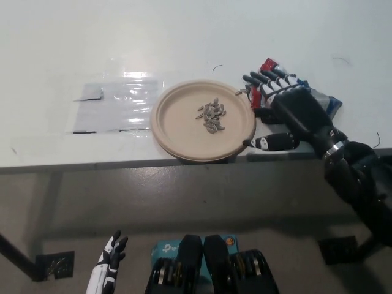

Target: The robot picks up a small bag of sunflower seeds on the right hand side and take it to the empty plate on the left hand side then pours some sunflower seeds on to the plate.

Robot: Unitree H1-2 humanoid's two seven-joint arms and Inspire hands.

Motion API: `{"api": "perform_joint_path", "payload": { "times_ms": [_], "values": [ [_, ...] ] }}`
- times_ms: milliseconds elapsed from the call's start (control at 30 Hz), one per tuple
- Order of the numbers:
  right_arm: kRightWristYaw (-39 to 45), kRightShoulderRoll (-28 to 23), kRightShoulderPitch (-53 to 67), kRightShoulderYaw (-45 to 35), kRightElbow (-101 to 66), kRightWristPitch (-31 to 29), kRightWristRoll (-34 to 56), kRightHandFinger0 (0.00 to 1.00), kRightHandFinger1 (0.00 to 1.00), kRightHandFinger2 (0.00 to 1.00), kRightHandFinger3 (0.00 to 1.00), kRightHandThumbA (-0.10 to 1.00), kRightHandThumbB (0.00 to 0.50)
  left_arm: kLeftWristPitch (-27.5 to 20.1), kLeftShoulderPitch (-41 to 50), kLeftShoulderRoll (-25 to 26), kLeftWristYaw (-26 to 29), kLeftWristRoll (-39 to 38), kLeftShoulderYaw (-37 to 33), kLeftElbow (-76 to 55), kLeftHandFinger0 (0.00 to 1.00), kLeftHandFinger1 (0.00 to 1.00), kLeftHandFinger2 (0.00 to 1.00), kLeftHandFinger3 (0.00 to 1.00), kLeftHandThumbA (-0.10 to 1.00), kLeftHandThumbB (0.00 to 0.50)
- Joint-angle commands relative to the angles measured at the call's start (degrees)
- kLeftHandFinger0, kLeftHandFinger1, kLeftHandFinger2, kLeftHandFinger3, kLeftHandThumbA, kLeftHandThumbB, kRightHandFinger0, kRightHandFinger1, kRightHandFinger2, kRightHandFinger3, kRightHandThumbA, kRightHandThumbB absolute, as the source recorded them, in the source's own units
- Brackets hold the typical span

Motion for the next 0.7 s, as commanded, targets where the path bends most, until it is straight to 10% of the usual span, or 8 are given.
{"api": "perform_joint_path", "payload": {
  "times_ms": [0,433,667],
  "values": [
    [19.74,-6.97,-1.76,-9.91,-29.78,10.1,27.77,1.0,1.0,1.0,1.0,1.0,0.474,-1.33,-2.19,0.64,0.34,0.23,0.1,-1.73,1.0,1.0,0.97,1.0,1.0,0.01],
    [-2.81,3.66,33.8,-16.88,-54.54,0.45,17.74,1.0,1.0,1.0,1.0,1.0,0.28,-2.37,-6.59,-0.49,-0.05,-2.88,0.51,-0.25,1.0,1.0,1.0,1.0,1.0,0.039],
    [-3.88,10.26,48.78,-16.17,-40.46,-7.66,21.34,1.0,1.0,1.0,1.0,1.0,0.303,-3.02,-5.15,0.32,-1.05,-2.4,-0.48,-0.21,1.0,1.0,1.0,1.0,1.0,0.169]
  ]
}}
